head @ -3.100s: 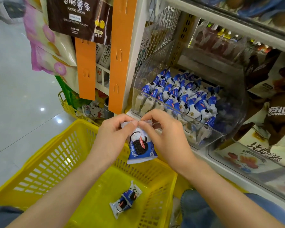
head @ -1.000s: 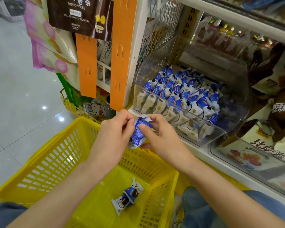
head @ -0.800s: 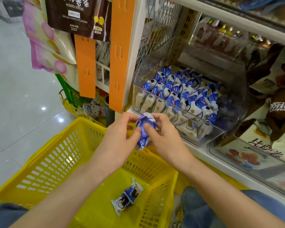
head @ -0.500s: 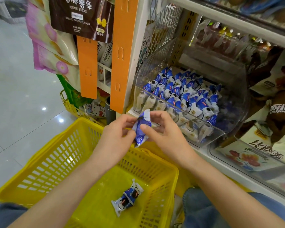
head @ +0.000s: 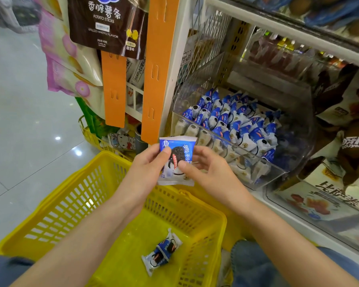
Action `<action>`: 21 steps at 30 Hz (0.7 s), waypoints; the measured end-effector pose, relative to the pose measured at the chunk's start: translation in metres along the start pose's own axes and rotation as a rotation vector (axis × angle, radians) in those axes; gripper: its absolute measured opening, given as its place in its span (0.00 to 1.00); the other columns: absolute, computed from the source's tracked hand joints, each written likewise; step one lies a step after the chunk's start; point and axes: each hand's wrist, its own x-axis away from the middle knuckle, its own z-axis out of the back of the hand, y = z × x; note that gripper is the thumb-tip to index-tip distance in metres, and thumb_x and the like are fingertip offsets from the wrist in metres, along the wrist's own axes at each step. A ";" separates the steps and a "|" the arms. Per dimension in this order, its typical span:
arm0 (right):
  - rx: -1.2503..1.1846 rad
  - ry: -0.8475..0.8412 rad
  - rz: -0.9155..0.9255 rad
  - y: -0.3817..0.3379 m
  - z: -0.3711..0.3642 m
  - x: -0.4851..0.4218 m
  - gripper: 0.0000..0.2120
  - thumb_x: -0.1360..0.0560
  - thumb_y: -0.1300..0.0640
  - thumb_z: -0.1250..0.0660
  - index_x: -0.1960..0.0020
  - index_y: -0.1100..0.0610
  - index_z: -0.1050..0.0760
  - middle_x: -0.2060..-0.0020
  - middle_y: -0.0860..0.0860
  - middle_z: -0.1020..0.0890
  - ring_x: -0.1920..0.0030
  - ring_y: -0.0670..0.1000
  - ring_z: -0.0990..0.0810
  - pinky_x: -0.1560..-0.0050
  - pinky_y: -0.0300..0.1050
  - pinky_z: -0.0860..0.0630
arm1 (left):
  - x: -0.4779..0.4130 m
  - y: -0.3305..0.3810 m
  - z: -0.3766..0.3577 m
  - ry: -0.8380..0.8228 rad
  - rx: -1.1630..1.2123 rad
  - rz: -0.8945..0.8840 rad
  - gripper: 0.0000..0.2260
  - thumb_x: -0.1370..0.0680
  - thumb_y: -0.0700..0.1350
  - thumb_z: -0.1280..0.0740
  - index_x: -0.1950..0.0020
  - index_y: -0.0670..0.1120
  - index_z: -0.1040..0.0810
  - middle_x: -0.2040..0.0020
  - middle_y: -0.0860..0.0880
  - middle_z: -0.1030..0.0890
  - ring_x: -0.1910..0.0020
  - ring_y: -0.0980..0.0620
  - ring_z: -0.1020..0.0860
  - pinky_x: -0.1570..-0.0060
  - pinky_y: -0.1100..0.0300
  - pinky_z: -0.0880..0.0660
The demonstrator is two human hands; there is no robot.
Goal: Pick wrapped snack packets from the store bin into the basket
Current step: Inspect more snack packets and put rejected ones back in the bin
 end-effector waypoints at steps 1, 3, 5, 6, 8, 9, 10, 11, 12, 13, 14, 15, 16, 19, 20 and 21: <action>-0.007 -0.020 -0.001 0.000 0.000 0.000 0.14 0.27 0.57 0.31 0.43 0.54 0.27 0.50 0.48 0.20 0.54 0.44 0.22 0.51 0.36 0.25 | 0.000 0.000 0.000 0.012 -0.017 -0.030 0.09 0.20 0.47 0.40 0.49 0.52 0.20 0.54 0.50 0.15 0.55 0.55 0.18 0.55 0.59 0.22; -0.034 -0.034 0.005 -0.002 -0.001 0.002 0.10 0.26 0.59 0.32 0.46 0.56 0.25 0.54 0.48 0.19 0.56 0.45 0.22 0.52 0.39 0.25 | -0.001 0.001 -0.002 0.059 -0.104 -0.135 0.09 0.20 0.46 0.40 0.52 0.52 0.20 0.57 0.51 0.16 0.59 0.61 0.20 0.58 0.66 0.25; -0.063 -0.008 0.008 -0.004 0.000 0.003 0.06 0.27 0.59 0.32 0.50 0.51 0.24 0.57 0.45 0.19 0.59 0.43 0.22 0.56 0.37 0.26 | -0.002 0.003 -0.005 0.085 -0.162 -0.213 0.08 0.20 0.45 0.41 0.54 0.52 0.22 0.62 0.56 0.18 0.64 0.66 0.22 0.64 0.74 0.28; -0.086 0.024 0.011 -0.005 0.002 0.003 0.06 0.27 0.59 0.32 0.52 0.49 0.25 0.58 0.44 0.19 0.59 0.42 0.22 0.57 0.36 0.26 | -0.002 0.005 -0.007 0.073 -0.157 -0.220 0.08 0.21 0.45 0.41 0.53 0.52 0.23 0.63 0.58 0.18 0.64 0.67 0.23 0.66 0.75 0.29; -0.140 0.094 0.016 -0.006 0.010 0.004 0.08 0.26 0.60 0.33 0.52 0.48 0.25 0.57 0.43 0.18 0.60 0.40 0.21 0.60 0.34 0.26 | -0.002 0.006 -0.011 0.000 -0.114 -0.191 0.06 0.22 0.45 0.39 0.51 0.52 0.22 0.60 0.58 0.18 0.62 0.66 0.21 0.66 0.72 0.27; -0.163 0.116 0.020 -0.007 0.014 0.005 0.08 0.26 0.60 0.33 0.52 0.48 0.25 0.57 0.43 0.18 0.60 0.38 0.21 0.61 0.32 0.26 | -0.003 0.008 -0.012 -0.041 -0.110 -0.190 0.06 0.22 0.44 0.38 0.50 0.52 0.22 0.57 0.57 0.17 0.59 0.64 0.21 0.66 0.68 0.25; -0.178 0.124 0.024 -0.008 0.017 0.006 0.08 0.26 0.60 0.33 0.52 0.48 0.24 0.58 0.43 0.18 0.60 0.38 0.21 0.61 0.31 0.26 | -0.003 0.009 -0.014 -0.071 -0.136 -0.205 0.06 0.23 0.44 0.37 0.49 0.53 0.23 0.55 0.56 0.17 0.57 0.62 0.20 0.65 0.66 0.23; -0.186 0.129 0.029 -0.009 0.020 0.007 0.08 0.26 0.60 0.33 0.51 0.49 0.24 0.58 0.43 0.17 0.59 0.37 0.21 0.61 0.31 0.26 | -0.005 0.011 -0.015 -0.090 -0.172 -0.228 0.07 0.23 0.44 0.36 0.49 0.54 0.23 0.54 0.56 0.18 0.55 0.61 0.21 0.63 0.64 0.23; -0.187 0.140 0.037 -0.010 0.022 0.007 0.08 0.26 0.61 0.33 0.51 0.49 0.24 0.58 0.43 0.17 0.59 0.37 0.20 0.60 0.31 0.26 | -0.006 0.013 -0.018 -0.099 -0.213 -0.257 0.06 0.23 0.44 0.36 0.49 0.54 0.23 0.54 0.56 0.18 0.56 0.61 0.21 0.62 0.64 0.24; -0.181 0.163 0.049 -0.012 0.025 0.008 0.08 0.26 0.61 0.33 0.51 0.50 0.23 0.59 0.43 0.17 0.60 0.37 0.20 0.59 0.31 0.25 | -0.009 0.016 -0.019 -0.101 -0.263 -0.295 0.06 0.23 0.44 0.36 0.49 0.55 0.24 0.55 0.57 0.19 0.57 0.63 0.22 0.60 0.66 0.26; -0.172 0.192 0.059 -0.014 0.028 0.007 0.08 0.26 0.61 0.33 0.51 0.50 0.23 0.60 0.43 0.16 0.60 0.38 0.20 0.59 0.32 0.25 | -0.012 0.021 -0.022 -0.099 -0.327 -0.343 0.06 0.23 0.45 0.36 0.49 0.55 0.24 0.55 0.58 0.19 0.58 0.65 0.23 0.60 0.70 0.28; -0.161 0.218 0.070 -0.018 0.033 0.004 0.07 0.26 0.61 0.33 0.51 0.51 0.23 0.61 0.43 0.16 0.61 0.39 0.20 0.60 0.32 0.24 | -0.016 0.026 -0.023 -0.089 -0.410 -0.396 0.05 0.22 0.46 0.36 0.49 0.56 0.25 0.54 0.59 0.20 0.58 0.66 0.23 0.59 0.73 0.30; -0.149 0.244 0.079 -0.022 0.038 0.000 0.06 0.26 0.60 0.33 0.51 0.52 0.22 0.61 0.43 0.16 0.61 0.39 0.20 0.61 0.32 0.24 | -0.021 0.033 -0.025 -0.076 -0.506 -0.447 0.06 0.22 0.48 0.37 0.46 0.56 0.27 0.52 0.61 0.21 0.55 0.67 0.24 0.58 0.76 0.31; -0.121 0.389 0.070 -0.036 0.062 -0.030 0.05 0.25 0.55 0.33 0.52 0.55 0.22 0.64 0.43 0.17 0.64 0.38 0.21 0.64 0.29 0.26 | -0.043 0.053 -0.029 -0.055 -0.760 -0.591 0.16 0.22 0.53 0.42 0.35 0.54 0.31 0.44 0.61 0.27 0.46 0.66 0.29 0.49 0.75 0.33; -0.112 0.452 0.044 -0.040 0.072 -0.046 0.07 0.25 0.54 0.34 0.52 0.57 0.22 0.63 0.45 0.18 0.63 0.39 0.21 0.63 0.30 0.26 | -0.051 0.058 -0.030 -0.056 -0.842 -0.626 0.18 0.22 0.53 0.44 0.33 0.52 0.32 0.42 0.59 0.27 0.43 0.64 0.30 0.45 0.71 0.35; -0.097 0.505 0.014 -0.042 0.081 -0.063 0.09 0.25 0.53 0.34 0.52 0.58 0.23 0.61 0.48 0.18 0.62 0.42 0.20 0.61 0.31 0.25 | -0.059 0.062 -0.030 -0.065 -0.926 -0.651 0.18 0.22 0.52 0.44 0.33 0.51 0.32 0.40 0.56 0.27 0.41 0.60 0.30 0.42 0.67 0.35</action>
